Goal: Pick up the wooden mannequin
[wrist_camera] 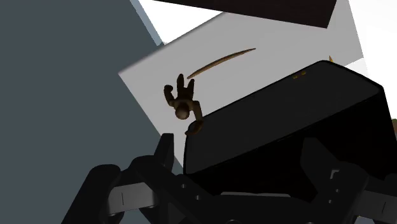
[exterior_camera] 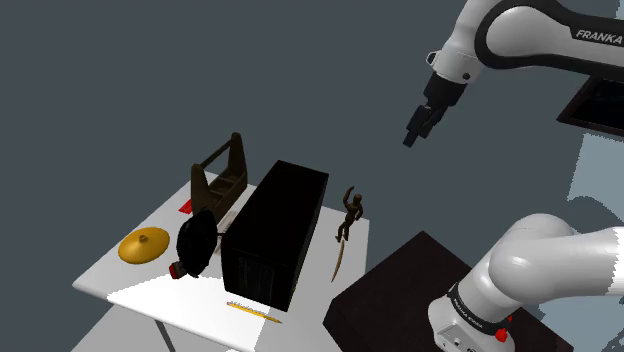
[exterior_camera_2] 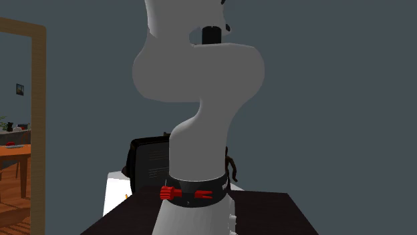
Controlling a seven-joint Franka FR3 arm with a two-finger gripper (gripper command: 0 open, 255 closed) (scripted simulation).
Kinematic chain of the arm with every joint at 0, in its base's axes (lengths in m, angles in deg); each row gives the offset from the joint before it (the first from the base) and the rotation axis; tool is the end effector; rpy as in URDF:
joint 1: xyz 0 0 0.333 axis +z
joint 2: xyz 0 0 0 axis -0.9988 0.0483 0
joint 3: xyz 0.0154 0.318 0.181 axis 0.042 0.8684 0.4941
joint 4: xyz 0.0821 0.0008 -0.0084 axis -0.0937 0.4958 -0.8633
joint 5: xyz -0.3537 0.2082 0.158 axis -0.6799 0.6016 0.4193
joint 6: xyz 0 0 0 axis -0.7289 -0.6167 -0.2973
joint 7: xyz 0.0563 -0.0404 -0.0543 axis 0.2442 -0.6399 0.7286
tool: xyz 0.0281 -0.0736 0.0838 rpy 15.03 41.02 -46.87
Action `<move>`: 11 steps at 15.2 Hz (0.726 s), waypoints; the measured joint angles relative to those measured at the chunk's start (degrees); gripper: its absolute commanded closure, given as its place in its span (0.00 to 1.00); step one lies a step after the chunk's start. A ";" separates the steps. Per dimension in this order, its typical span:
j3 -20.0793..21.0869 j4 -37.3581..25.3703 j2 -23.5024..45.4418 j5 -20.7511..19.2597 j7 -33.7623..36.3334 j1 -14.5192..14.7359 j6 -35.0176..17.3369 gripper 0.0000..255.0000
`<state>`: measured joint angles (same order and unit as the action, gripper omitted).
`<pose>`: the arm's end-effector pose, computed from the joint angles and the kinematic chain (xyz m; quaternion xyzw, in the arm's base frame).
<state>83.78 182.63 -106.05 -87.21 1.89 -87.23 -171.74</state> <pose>0.3264 0.0070 0.6114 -0.9970 -0.0656 -0.0396 0.0091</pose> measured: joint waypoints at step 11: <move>-2.34 8.06 10.29 1.05 -0.79 -1.08 -17.10 0.00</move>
<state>81.44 190.69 -95.76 -86.15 1.10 -88.31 -188.83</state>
